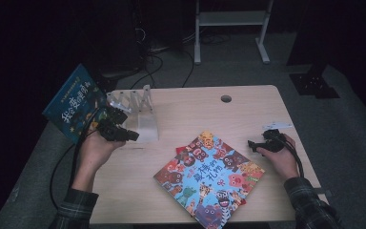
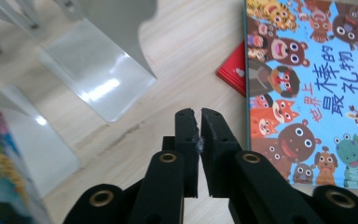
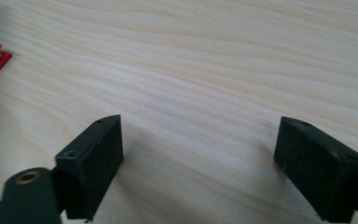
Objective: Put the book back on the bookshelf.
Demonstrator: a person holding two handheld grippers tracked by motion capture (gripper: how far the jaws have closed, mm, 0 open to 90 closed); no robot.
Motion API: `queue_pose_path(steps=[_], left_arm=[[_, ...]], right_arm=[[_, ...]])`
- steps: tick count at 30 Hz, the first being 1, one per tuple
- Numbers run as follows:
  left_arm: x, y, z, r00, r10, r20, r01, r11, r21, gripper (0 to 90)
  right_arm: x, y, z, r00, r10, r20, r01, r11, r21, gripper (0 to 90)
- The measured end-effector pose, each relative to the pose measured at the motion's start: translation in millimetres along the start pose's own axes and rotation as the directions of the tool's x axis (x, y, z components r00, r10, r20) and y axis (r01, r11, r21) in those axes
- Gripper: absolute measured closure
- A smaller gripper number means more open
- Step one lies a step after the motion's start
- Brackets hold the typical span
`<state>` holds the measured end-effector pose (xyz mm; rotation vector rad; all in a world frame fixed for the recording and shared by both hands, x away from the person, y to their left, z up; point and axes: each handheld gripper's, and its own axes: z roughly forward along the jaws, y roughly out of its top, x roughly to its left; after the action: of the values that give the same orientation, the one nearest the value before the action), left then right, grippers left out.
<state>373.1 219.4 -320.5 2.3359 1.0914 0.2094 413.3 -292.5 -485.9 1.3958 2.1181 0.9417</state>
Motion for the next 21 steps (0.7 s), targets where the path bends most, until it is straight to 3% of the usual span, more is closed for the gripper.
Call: queue_pose_path(steps=[8,10,12,18,21], left_arm=[[-12.0,-23.3,24.7,0.9999,-0.008,-0.011,0.008,1.0,-0.002,80.2],[-14.7,-28.2,31.5,0.9999,-0.014,0.003,0.014,0.9998,-0.014,80.3],[-17.0,-32.0,39.0,0.9994,-0.022,0.025,0.023,0.9996,-0.015,80.3],[-23.6,-36.6,52.1,0.9998,0.005,0.02,-0.005,1.0,0.002,79.0],[-24.8,-41.5,60.0,0.9995,0.0,0.031,0.0,1.0,0.008,78.1]], right_arm=[[3.6,-0.5,-8.4,0.9989,-0.027,-0.039,0.028,0.999,0.016,37.8],[3.9,-1.2,-10.6,0.9983,-0.029,-0.051,0.03,0.999,0.019,40.6],[4.3,-2.3,-12.9,0.9975,-0.028,-0.065,0.03,0.999,0.024,42.5],[6.8,-4.8,-22.8,0.9945,-0.038,-0.098,0.042,0.998,0.043,43.6],[7.5,-6.5,-31.2,0.9921,-0.029,-0.122,0.034,0.999,0.038,43.3]])
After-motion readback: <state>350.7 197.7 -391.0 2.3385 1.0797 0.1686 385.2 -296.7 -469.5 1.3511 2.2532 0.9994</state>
